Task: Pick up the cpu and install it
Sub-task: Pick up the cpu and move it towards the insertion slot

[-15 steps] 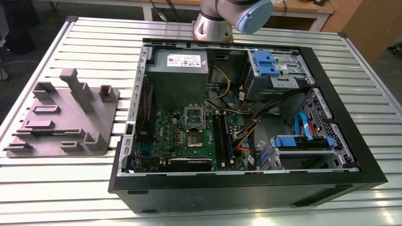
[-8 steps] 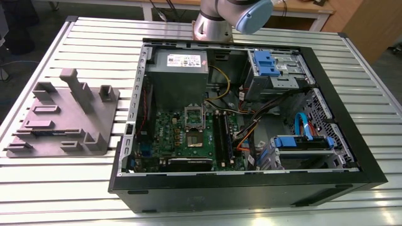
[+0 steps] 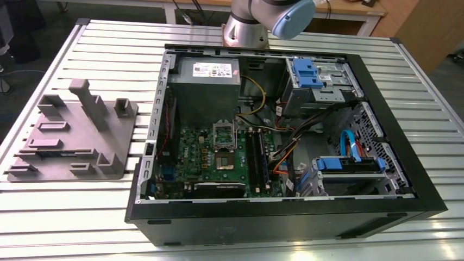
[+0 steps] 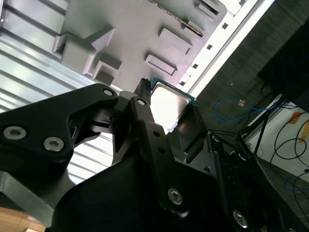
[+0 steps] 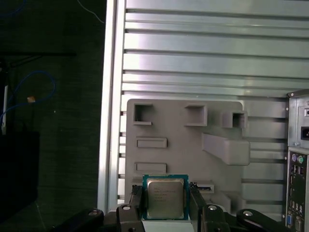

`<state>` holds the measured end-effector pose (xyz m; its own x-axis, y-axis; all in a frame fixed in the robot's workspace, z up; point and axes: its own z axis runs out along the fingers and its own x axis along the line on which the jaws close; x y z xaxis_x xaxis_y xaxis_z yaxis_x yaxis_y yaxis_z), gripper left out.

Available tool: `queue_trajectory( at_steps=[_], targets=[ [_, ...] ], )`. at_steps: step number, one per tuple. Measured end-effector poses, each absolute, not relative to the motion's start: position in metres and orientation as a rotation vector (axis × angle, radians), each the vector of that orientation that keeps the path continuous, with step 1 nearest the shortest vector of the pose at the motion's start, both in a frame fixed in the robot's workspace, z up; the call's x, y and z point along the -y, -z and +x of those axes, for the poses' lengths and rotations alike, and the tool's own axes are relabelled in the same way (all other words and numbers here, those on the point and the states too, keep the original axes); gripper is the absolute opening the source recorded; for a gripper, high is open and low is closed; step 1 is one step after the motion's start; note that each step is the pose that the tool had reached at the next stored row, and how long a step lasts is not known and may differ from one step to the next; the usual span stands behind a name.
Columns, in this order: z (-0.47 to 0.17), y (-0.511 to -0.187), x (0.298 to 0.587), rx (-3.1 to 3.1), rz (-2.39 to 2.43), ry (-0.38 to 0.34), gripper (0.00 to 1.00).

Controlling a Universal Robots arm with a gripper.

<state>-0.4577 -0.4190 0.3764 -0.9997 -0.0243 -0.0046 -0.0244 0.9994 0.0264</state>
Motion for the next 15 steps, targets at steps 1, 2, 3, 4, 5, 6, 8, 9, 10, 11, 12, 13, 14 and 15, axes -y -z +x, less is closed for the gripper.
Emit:
queue_trajectory(
  at_steps=[1, 2, 3, 4, 5, 6, 8, 9, 10, 11, 12, 13, 14, 15],
  targets=[
    [-0.4571, -0.3765, 0.419, -3.137, -0.038, -0.041, 0.47],
    [-0.4565, -0.3764, 0.419, -3.137, -0.038, -0.041, 0.47],
    [-0.456, -0.3764, 0.419, -3.137, -0.038, -0.041, 0.47],
    [-0.4555, -0.3764, 0.419, -3.137, -0.038, -0.041, 0.47],
    [-0.4549, -0.3764, 0.419, -3.137, -0.038, -0.041, 0.47],
    [-0.4544, -0.3764, 0.419, -3.137, -0.038, -0.042, 0.47],
    [-0.4534, -0.3765, 0.419, -3.137, -0.038, -0.041, 0.47],
    [-0.4529, -0.3764, 0.419, -3.137, -0.038, -0.041, 0.47],
    [-0.4524, -0.3764, 0.419, -3.137, -0.038, -0.041, 0.47],
    [-0.452, -0.3764, 0.419, -3.137, -0.038, -0.041, 0.47],
    [-0.4516, -0.3765, 0.419, -3.137, -0.038, -0.041, 0.47],
    [-0.4512, -0.3765, 0.419, -3.137, -0.038, -0.041, 0.47],
    [-0.4507, -0.3764, 0.419, -3.137, -0.038, -0.041, 0.47],
    [-0.4503, -0.3764, 0.419, -3.137, -0.038, -0.041, 0.47]
  ],
)
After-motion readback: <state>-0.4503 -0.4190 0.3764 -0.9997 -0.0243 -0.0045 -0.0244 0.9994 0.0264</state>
